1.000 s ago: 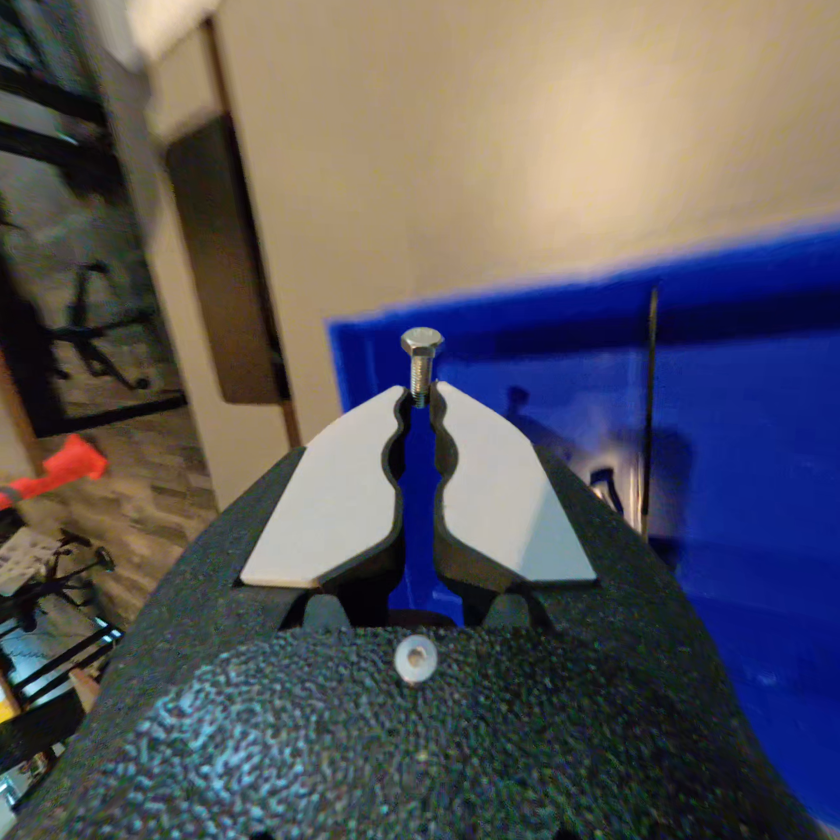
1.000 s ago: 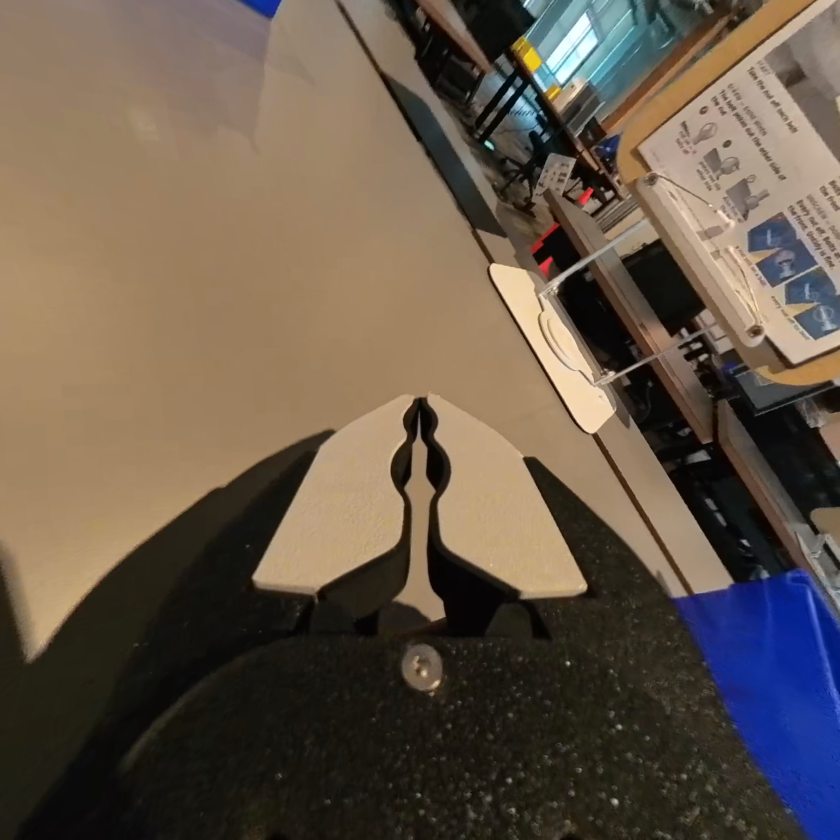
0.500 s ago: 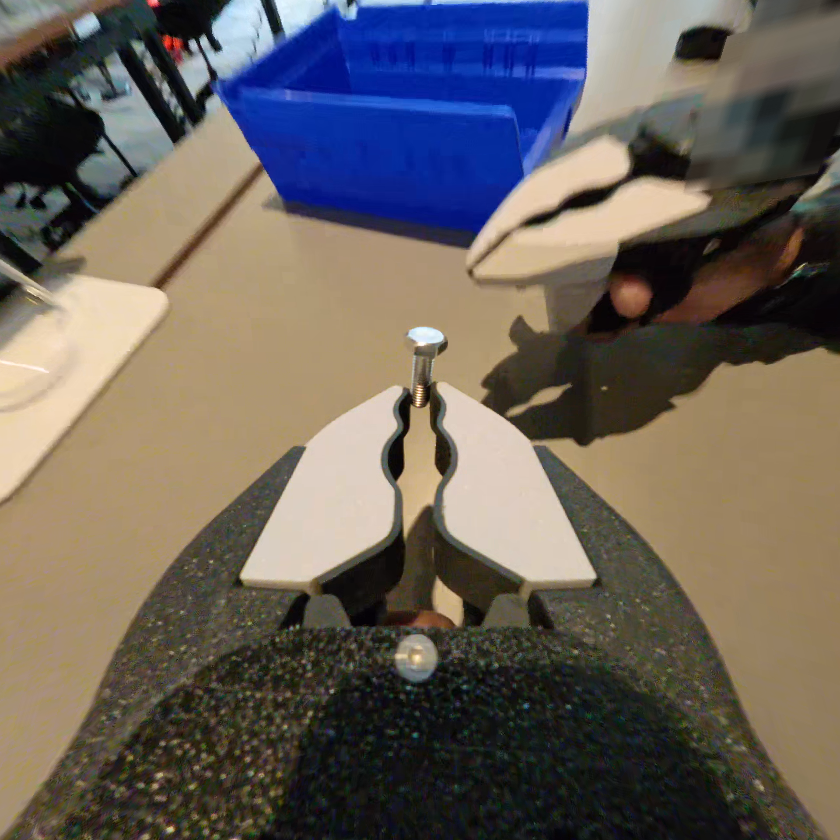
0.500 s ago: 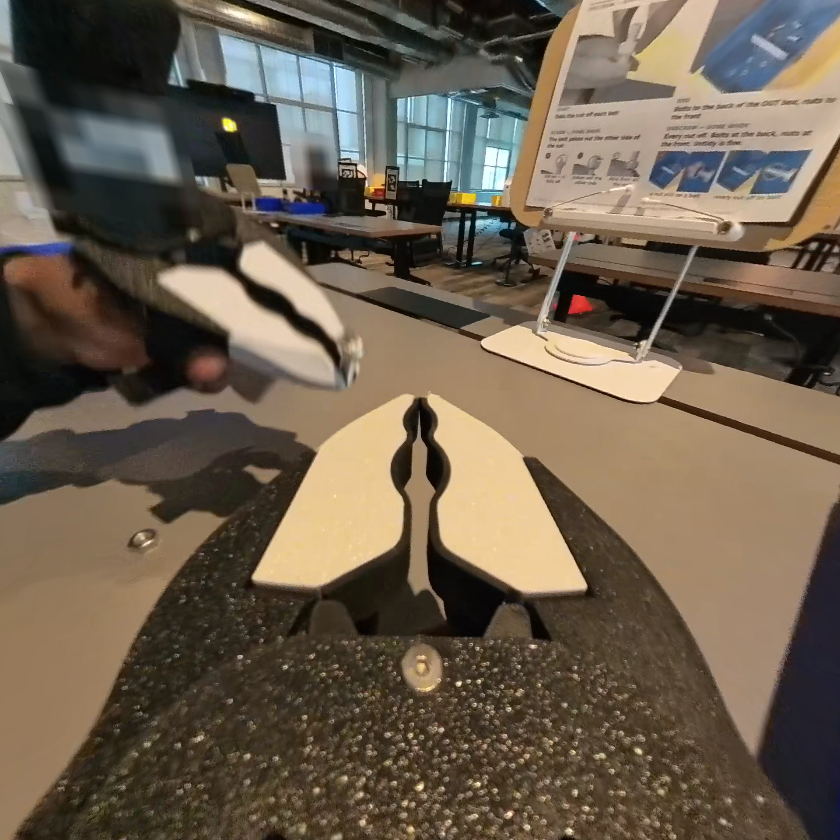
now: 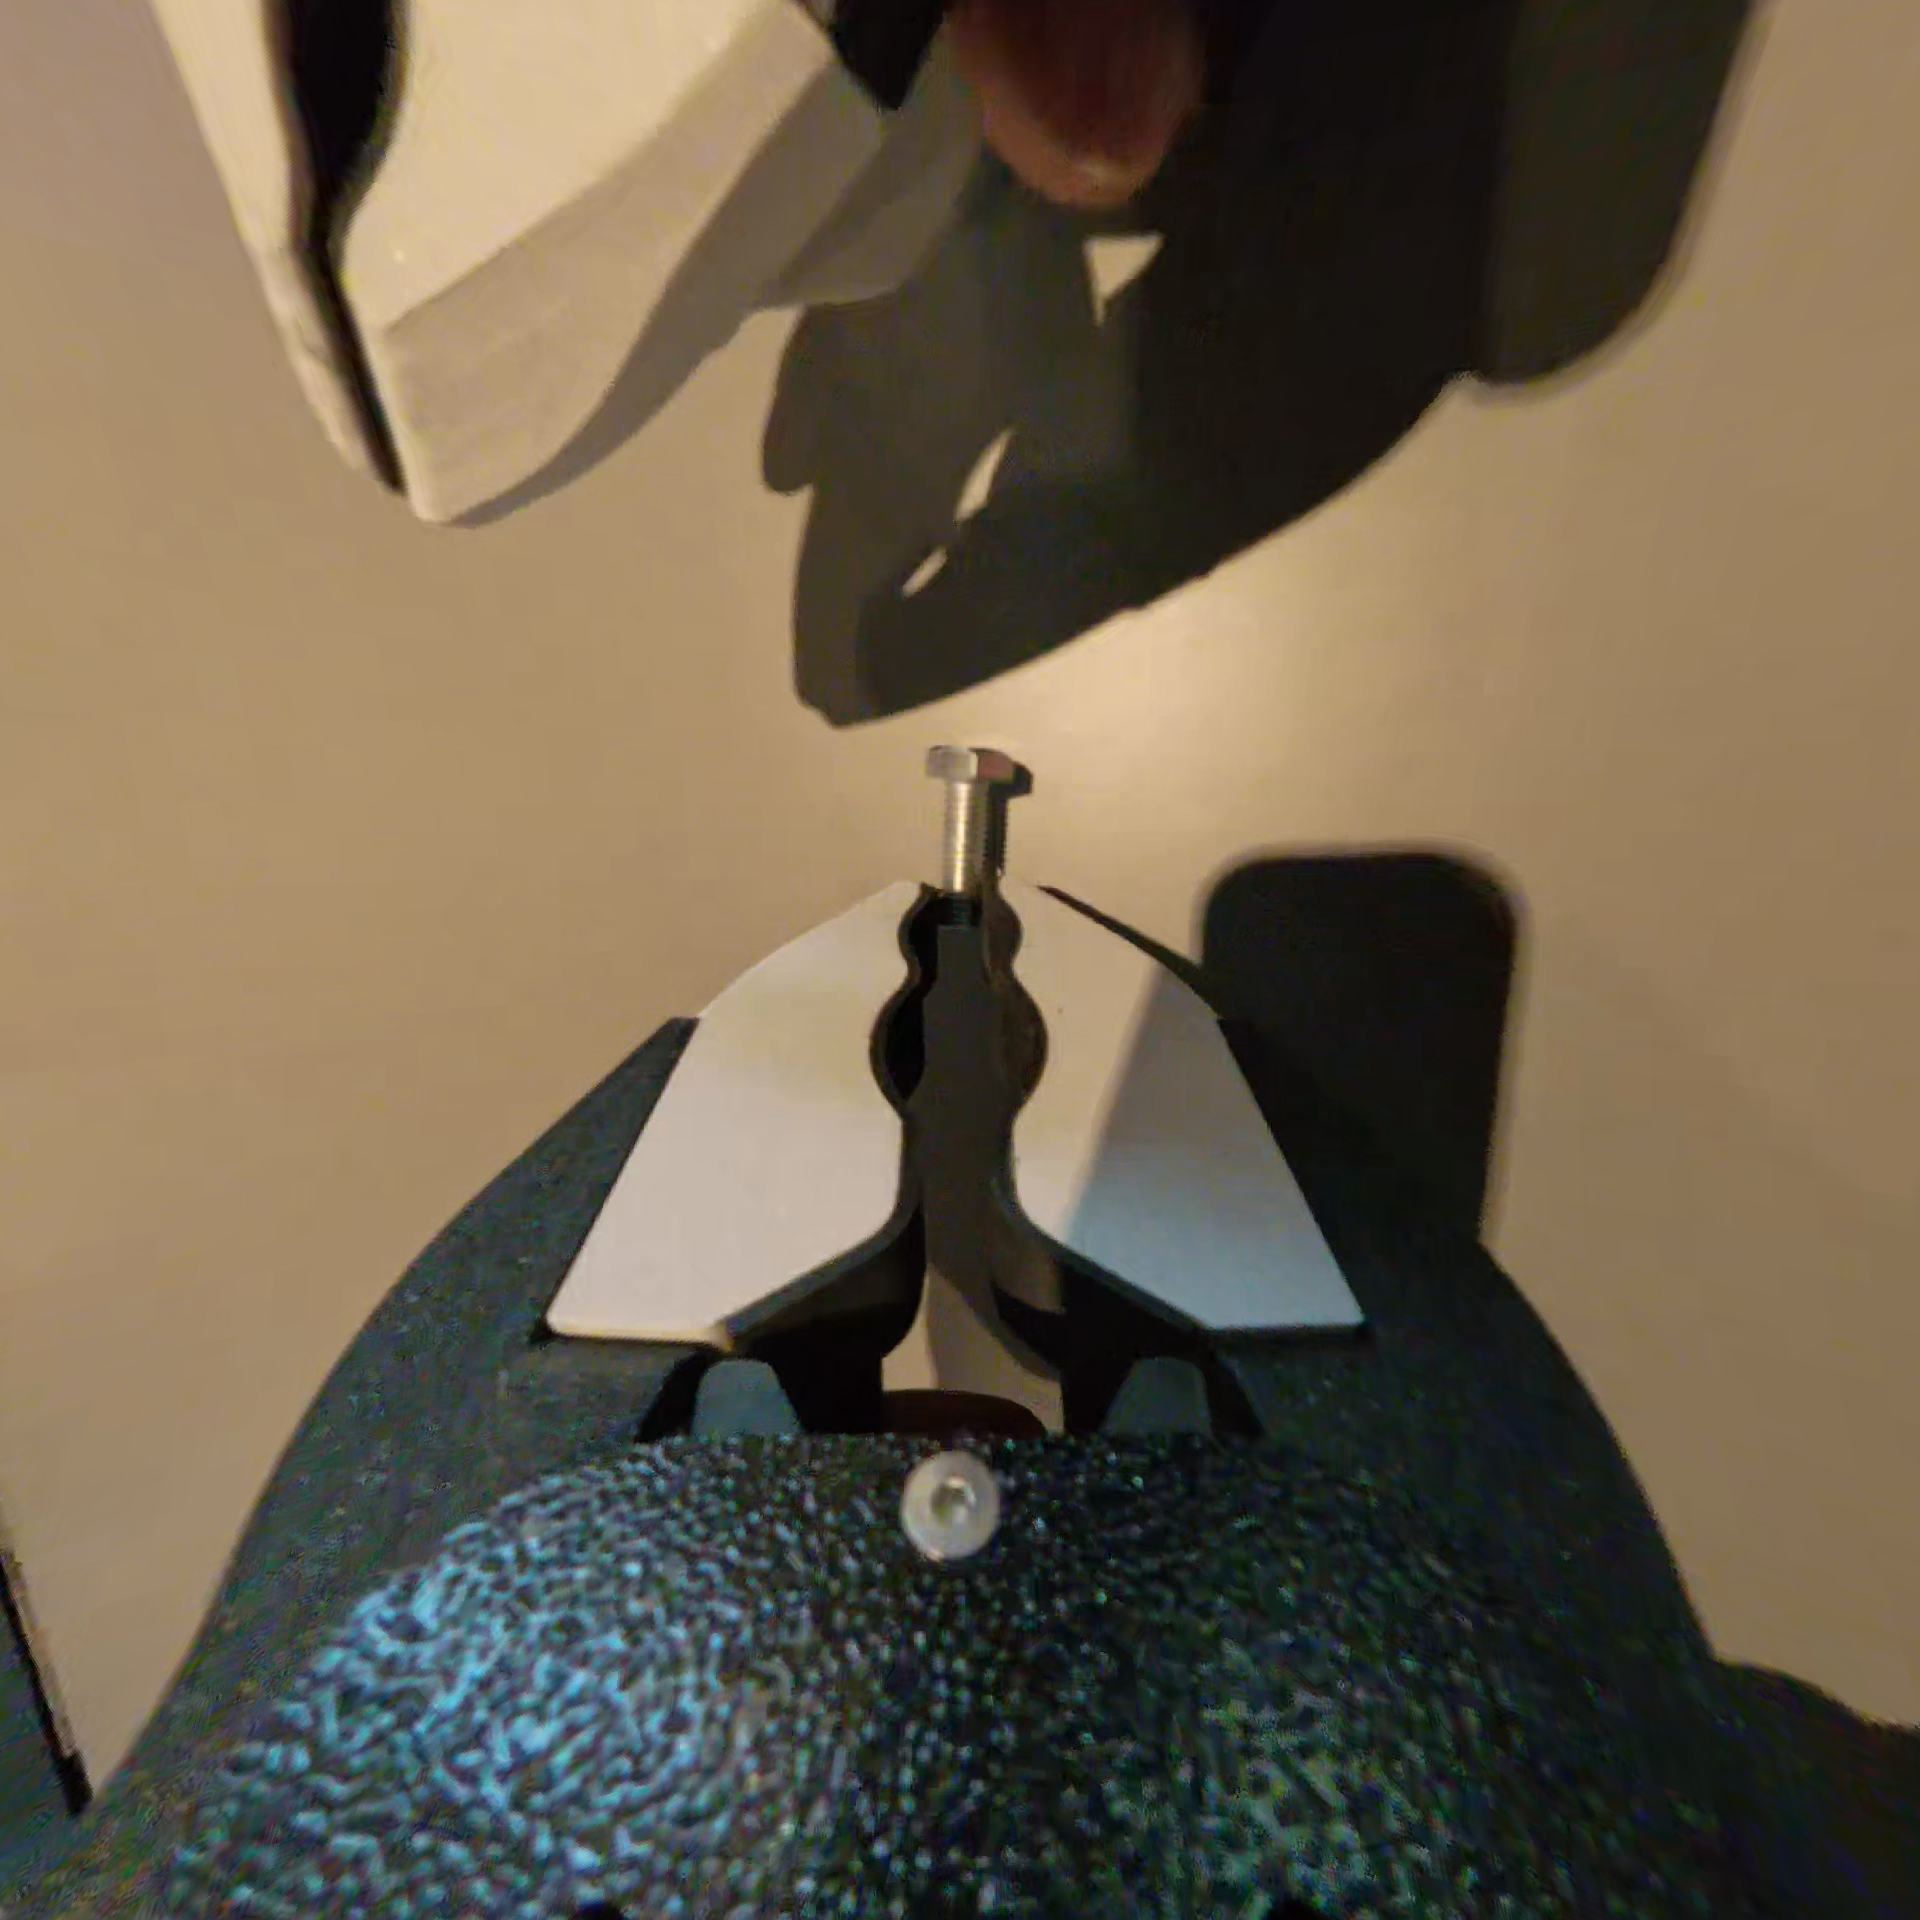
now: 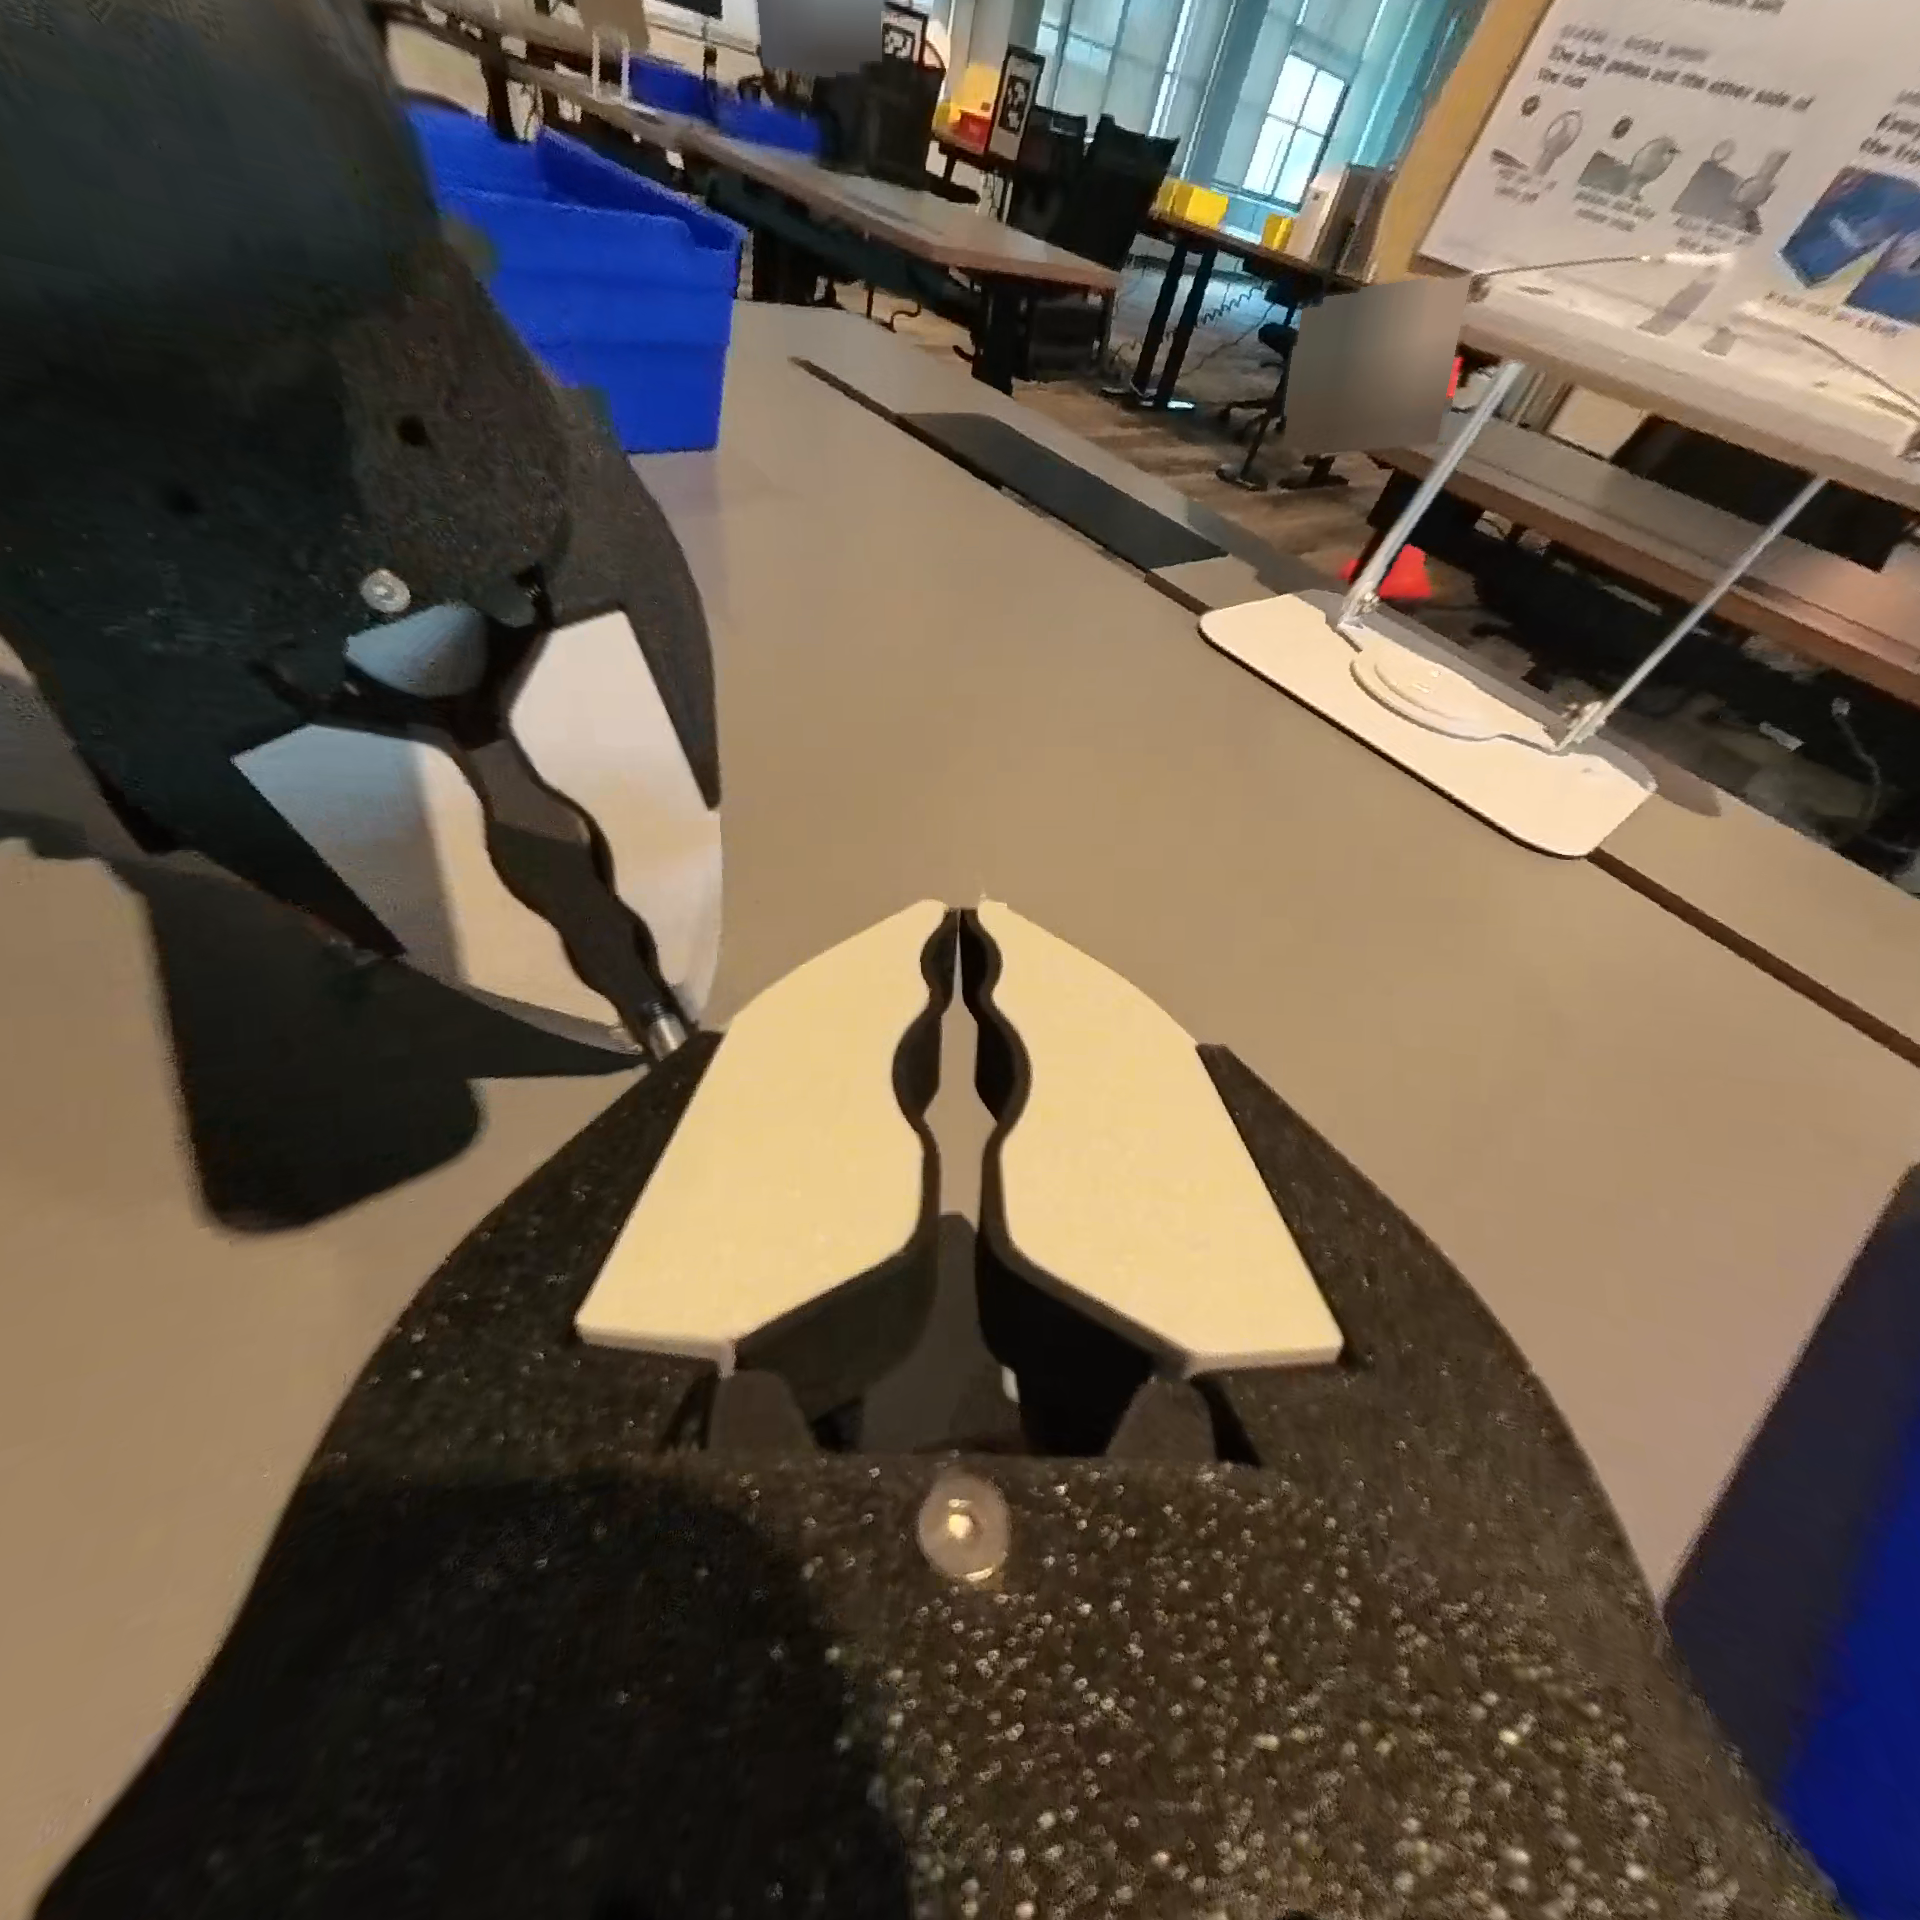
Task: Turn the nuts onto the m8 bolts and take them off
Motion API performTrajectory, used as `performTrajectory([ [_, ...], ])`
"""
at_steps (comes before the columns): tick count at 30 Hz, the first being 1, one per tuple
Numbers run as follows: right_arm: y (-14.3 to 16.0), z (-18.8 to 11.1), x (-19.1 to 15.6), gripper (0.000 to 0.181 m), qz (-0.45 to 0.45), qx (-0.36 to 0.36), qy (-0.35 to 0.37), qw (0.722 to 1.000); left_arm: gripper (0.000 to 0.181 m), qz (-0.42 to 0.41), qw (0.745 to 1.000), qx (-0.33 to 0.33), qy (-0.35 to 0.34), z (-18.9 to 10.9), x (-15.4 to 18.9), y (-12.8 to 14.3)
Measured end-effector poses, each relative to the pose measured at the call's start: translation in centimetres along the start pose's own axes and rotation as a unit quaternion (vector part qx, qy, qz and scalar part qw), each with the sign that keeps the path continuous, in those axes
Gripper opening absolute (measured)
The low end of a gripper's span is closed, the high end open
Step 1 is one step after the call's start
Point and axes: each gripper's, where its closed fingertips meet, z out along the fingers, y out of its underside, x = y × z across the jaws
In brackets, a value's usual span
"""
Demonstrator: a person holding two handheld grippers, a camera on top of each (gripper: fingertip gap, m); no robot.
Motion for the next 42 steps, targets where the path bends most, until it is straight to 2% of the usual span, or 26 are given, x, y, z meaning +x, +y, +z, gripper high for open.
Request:
performTrajectory([
  [5,1.5,0.3,-0.8,0.001,-0.045,-0.049,-0.026,0.997,0.009,0.012,0.999,0.005,0.030,0.1,0.1,0.2],
  [9,3.4,0.5,-1.1,0.002,-0.124,-0.103,-0.026,0.987,0.022,-0.029,0.997,0.066,0.019,-0.7,-0.9,0.3],
  [11,3.8,0.6,-1.6,0.002,-0.147,-0.116,-0.033,0.982,0.022,-0.051,0.994,0.095,0.019,-1.5,-1.1,0.6],
  [18,5.3,1.5,-3.4,0.000,-0.216,-0.169,-0.057,0.960,0.022,-0.109,0.990,0.093,-0.012,-3.3,-0.1,4.1],
  [25,4.7,2.0,-6.7,0.001,-0.246,-0.170,-0.088,0.950,0.022,-0.137,0.985,0.098,-0.038,-4.7,2.7,6.2],
  [31,3.9,2.5,-9.4,0.003,-0.255,-0.161,-0.097,0.949,0.022,-0.181,0.975,0.115,-0.050,-5.4,3.6,7.4],
  [37,3.0,2.5,-9.1,0.007,-0.255,-0.151,-0.061,0.953,0.022,-0.238,0.953,0.184,-0.040,-5.8,3.1,5.7],
  [42,2.3,1.5,-8.0,0.007,-0.215,-0.130,-0.050,0.967,0.028,-0.246,0.951,0.183,-0.027,-5.0,3.0,4.8],
])
